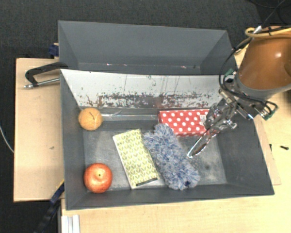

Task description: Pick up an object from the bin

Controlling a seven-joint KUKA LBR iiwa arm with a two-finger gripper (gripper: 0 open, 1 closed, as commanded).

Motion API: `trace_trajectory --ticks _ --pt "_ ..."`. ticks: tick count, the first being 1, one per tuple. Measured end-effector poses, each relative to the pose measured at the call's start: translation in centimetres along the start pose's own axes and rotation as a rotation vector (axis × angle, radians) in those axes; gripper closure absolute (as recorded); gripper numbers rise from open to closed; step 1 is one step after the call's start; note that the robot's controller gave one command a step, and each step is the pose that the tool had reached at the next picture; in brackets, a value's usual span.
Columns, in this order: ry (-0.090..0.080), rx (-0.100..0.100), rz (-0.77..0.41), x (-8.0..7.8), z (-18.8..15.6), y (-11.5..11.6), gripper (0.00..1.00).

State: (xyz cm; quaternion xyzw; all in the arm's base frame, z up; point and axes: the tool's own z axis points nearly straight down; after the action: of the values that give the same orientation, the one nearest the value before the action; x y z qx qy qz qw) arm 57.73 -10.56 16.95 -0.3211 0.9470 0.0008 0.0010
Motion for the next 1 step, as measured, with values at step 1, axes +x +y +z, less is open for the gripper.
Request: trace_trajectory --ticks 1 --pt "0.000 0.000 0.001 -0.15 -5.46 -1.15 1.00"
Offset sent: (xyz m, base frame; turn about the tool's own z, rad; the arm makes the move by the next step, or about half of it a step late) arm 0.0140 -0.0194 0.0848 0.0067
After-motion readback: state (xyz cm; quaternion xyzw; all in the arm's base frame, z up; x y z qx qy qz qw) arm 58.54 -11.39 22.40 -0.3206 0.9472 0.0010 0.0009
